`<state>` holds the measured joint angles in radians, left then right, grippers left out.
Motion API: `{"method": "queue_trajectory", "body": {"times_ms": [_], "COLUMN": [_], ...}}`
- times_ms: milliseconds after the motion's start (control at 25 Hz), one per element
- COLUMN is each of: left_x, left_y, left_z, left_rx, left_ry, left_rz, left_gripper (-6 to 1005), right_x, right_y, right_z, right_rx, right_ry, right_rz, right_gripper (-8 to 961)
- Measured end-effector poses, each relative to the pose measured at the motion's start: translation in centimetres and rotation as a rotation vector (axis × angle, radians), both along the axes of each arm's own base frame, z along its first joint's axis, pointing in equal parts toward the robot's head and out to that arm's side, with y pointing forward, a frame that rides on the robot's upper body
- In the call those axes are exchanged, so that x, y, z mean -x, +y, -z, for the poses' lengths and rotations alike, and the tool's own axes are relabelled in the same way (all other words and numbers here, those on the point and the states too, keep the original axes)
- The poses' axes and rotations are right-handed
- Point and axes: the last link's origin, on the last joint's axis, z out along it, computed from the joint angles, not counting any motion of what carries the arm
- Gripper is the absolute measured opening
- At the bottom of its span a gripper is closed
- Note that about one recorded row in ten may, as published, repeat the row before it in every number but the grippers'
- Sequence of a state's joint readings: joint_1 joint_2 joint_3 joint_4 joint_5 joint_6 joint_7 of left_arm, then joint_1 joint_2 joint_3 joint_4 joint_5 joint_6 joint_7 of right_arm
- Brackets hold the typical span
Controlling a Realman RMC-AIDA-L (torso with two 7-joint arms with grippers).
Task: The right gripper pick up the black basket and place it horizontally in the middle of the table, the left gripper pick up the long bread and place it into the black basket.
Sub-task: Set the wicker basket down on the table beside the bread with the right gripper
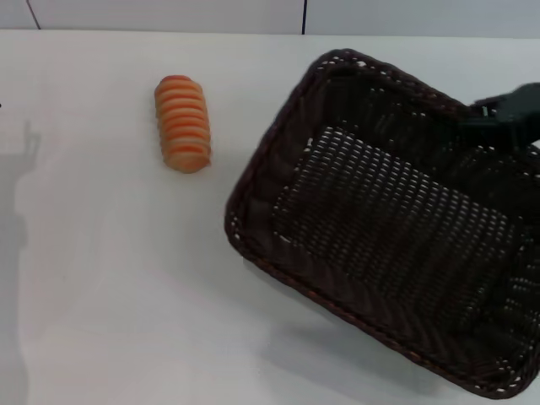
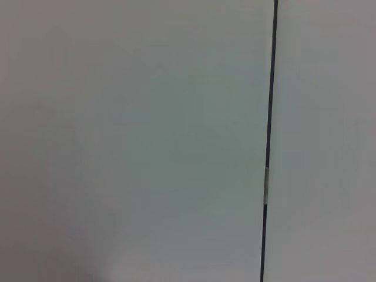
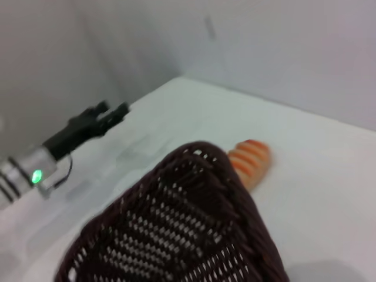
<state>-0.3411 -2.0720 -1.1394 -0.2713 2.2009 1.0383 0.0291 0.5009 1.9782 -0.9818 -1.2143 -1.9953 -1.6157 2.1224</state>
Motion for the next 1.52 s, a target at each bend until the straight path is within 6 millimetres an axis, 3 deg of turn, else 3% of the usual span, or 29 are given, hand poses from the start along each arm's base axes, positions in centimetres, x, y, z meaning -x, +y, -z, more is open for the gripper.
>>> {"method": "queue_trajectory", "body": {"times_ms": [200,280,600,760,1080,1240,1520], "left_x": [0.1,0.2,0.2,0.2,-0.1,-0.1,-0.1], "left_y": [-0.2,-0.4,-0.5,-0.5,-0.2,-0.2,-0.2], "left_z": [0.1,0.1,0.1,0.1,0.1,0.1,0.2], "left_rx": [0.0,-0.001,-0.004,-0.005,-0.004,-0.002,0.0], "left_ry": [-0.025,-0.044,-0.043,-0.043,-0.044,-0.044,-0.044], "left_rz": [0.002,0.003,0.01,0.011,0.018,0.018,0.017], "left_gripper": [848,848,848,848,848,848,848], "right_x": [3.1,5.2,8.8,9.4,10.0,10.1,9.8], "right_y": [1.7,2.0,2.0,2.1,3.0,3.3,3.8], "right_z": [2.0,3.9,6.3,6.9,10.1,10.4,10.1], "right_rx": [0.08,0.147,0.217,0.226,0.219,0.179,0.08], "right_ry": [-0.1,-0.142,-0.215,-0.234,-0.316,-0.339,-0.387], "right_rz": [-0.096,-0.164,-0.315,-0.349,-0.379,-0.384,-0.385], "right_gripper": [224,223,220,217,203,189,247]}}
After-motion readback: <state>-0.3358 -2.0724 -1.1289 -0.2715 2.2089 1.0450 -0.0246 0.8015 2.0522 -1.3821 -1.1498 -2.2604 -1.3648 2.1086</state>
